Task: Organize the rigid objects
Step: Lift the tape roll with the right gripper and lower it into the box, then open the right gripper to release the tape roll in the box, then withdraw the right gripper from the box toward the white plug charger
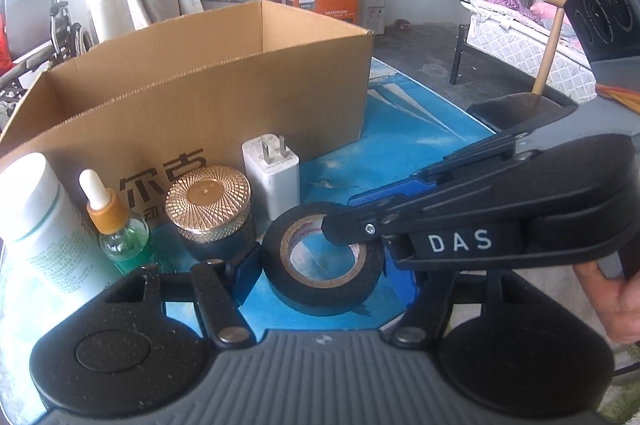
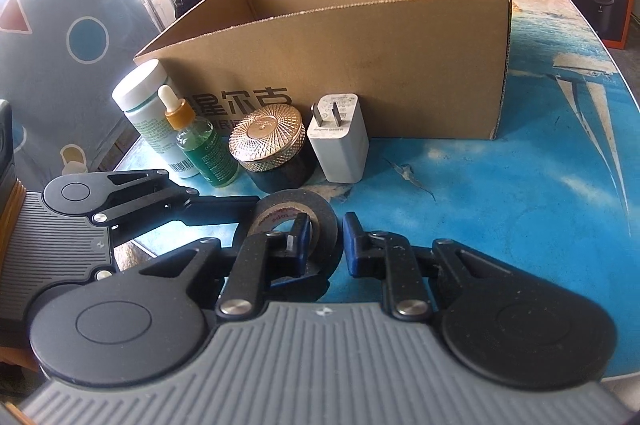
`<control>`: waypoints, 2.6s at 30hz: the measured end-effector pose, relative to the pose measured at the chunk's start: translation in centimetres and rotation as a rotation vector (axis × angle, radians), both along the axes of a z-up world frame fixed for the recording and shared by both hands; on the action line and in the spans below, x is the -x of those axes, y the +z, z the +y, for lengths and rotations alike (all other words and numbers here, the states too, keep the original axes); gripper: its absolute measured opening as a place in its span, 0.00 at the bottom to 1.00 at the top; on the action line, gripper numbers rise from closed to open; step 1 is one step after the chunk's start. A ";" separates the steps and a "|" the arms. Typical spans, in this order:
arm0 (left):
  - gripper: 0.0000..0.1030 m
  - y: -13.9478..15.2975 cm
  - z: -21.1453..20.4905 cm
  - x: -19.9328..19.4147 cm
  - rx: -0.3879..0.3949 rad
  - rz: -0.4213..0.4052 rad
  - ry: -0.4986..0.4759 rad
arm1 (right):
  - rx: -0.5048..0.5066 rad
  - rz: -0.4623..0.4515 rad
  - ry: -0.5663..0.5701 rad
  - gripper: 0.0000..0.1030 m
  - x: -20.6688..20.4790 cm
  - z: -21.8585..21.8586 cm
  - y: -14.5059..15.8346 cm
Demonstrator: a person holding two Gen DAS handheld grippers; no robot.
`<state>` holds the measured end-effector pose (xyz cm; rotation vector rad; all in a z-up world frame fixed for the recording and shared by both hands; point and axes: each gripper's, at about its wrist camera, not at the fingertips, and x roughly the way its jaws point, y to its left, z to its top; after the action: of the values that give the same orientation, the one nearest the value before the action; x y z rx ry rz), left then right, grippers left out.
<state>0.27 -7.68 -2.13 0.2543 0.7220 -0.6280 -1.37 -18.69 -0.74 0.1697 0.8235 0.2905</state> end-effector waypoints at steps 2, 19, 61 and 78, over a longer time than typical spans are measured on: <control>0.65 1.8 0.3 0.6 0.014 -0.046 0.007 | 0.011 -0.053 0.002 0.16 0.8 0.2 2.0; 0.66 13.7 4.7 -13.1 0.024 -0.082 0.125 | -0.043 -0.124 0.193 0.16 -14.6 2.8 16.3; 0.77 10.2 6.0 -25.0 -0.080 0.111 0.196 | -0.399 0.270 0.081 0.39 -33.2 -0.5 4.8; 0.89 7.8 4.2 -2.5 0.157 -0.078 0.035 | -0.458 -0.051 -0.055 0.43 -5.3 -10.2 8.8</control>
<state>2.75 -3.44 5.72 0.1202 0.5981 -0.6342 3.94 -28.92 8.08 0.6103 0.6906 0.4276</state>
